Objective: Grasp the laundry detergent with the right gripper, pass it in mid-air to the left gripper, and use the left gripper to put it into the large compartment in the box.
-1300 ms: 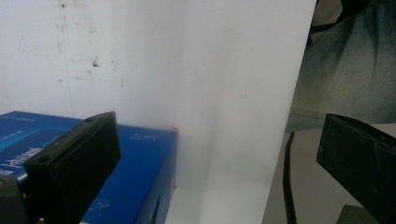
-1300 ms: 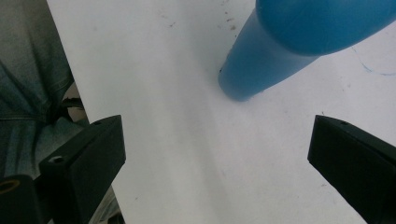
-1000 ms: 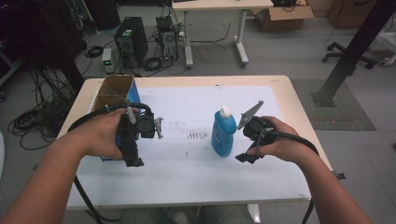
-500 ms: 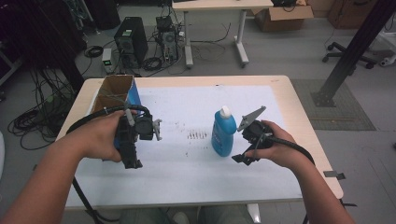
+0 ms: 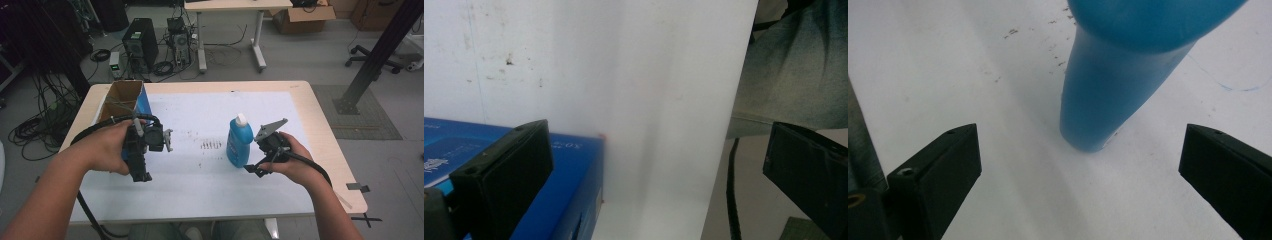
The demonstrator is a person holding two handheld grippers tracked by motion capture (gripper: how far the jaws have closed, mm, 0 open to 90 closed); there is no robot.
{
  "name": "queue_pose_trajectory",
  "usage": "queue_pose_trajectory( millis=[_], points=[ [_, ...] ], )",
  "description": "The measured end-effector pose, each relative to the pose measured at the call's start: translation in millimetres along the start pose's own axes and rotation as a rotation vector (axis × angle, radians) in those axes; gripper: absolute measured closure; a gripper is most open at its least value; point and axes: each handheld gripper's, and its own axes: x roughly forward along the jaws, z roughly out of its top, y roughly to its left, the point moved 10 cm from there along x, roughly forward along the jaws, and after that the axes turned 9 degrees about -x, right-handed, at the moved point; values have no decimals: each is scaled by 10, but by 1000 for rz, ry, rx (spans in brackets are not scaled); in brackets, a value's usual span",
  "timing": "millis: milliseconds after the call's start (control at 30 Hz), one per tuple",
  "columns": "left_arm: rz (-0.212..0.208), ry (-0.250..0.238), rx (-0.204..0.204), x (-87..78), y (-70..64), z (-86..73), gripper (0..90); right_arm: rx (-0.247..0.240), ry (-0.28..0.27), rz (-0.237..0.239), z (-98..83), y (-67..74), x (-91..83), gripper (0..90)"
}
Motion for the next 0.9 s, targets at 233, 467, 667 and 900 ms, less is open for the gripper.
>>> queue_pose_trajectory(
  millis=[233,467,667,900],
  points=[
    [-2,4,3,-5,-10,21,2,16,-21,-18,-1,-12,64,34],
    [1,6,4,-2,-14,27,2,49,-63,-36,21,-39,155,32],
    [1,7,4,-1,-21,25,2,75,-90,-67,37,-75,251,30],
    [3,6,7,-12,-26,23,2,104,-119,-101,72,-100,353,29]
  ],
)
